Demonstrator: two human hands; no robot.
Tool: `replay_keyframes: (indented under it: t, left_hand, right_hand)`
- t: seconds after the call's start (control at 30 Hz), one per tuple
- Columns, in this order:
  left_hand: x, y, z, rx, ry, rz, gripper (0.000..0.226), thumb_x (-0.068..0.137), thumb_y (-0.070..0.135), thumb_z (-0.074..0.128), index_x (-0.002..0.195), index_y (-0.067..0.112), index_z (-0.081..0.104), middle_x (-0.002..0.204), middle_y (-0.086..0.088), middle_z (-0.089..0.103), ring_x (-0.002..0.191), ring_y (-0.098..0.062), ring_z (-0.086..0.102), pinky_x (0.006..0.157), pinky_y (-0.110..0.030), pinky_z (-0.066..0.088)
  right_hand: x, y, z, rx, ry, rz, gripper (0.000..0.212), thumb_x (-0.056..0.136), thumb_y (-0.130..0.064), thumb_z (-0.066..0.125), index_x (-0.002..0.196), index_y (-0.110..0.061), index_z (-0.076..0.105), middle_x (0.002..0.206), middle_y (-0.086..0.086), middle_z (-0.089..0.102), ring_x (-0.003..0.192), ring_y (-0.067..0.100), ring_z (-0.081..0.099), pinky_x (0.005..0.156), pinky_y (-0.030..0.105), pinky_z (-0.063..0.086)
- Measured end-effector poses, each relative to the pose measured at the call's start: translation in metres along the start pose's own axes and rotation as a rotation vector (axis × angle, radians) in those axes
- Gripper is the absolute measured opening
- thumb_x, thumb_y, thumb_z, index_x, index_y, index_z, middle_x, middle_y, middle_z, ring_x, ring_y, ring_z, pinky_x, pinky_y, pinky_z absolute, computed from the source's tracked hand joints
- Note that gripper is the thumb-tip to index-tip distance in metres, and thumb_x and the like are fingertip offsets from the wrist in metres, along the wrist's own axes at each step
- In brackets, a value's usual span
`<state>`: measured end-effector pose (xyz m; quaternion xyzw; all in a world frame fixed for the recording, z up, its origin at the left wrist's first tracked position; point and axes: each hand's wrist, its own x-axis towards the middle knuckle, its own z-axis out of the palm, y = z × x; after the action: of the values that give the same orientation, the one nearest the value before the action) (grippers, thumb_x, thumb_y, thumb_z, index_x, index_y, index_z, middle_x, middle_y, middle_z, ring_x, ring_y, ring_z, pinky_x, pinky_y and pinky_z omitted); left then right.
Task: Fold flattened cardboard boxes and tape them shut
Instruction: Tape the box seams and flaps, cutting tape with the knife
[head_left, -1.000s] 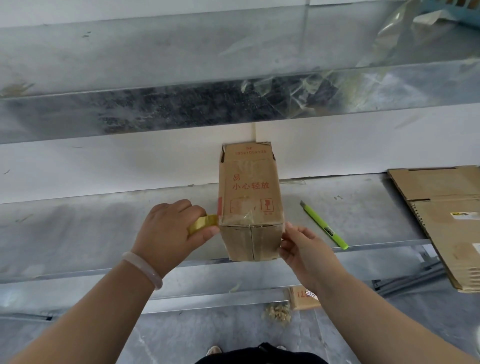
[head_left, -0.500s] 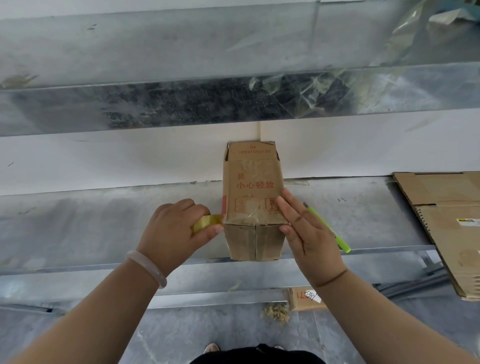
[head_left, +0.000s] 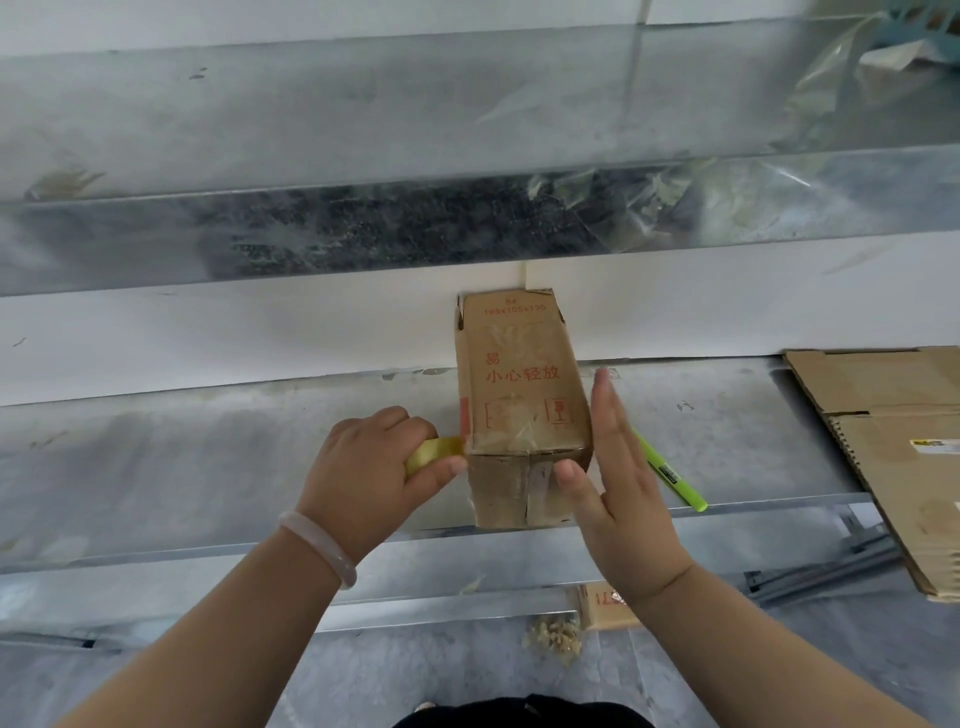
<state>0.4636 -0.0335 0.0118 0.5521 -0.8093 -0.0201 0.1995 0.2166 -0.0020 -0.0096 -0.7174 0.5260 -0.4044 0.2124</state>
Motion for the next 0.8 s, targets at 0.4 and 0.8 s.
replay_keyframes:
  t: [0.4, 0.8]
  left_hand:
    - [-0.003, -0.003, 0.003, -0.052, 0.006, 0.018, 0.053, 0.086, 0.071, 0.033, 0.081, 0.026, 0.061, 0.072, 0.011, 0.049, 0.060, -0.011, 0.051, 0.062, -0.030, 0.043]
    - [-0.001, -0.007, 0.000, -0.131, 0.001, 0.094, 0.057, 0.086, 0.073, 0.031, 0.095, 0.027, 0.063, 0.079, 0.012, 0.057, 0.067, -0.011, 0.056, 0.065, -0.030, 0.046]
  right_hand:
    - [0.033, -0.003, 0.008, -0.441, 0.076, -0.504, 0.029, 0.096, -0.037, 0.059, 0.121, -0.029, 0.070, 0.128, -0.012, 0.064, 0.128, 0.019, 0.055, 0.111, 0.053, 0.035]
    - [0.038, -0.028, 0.015, -0.669, -0.114, -0.467, 0.051, 0.097, -0.050, 0.047, 0.140, -0.023, 0.053, 0.144, -0.007, 0.052, 0.136, 0.017, 0.047, 0.107, 0.047, 0.043]
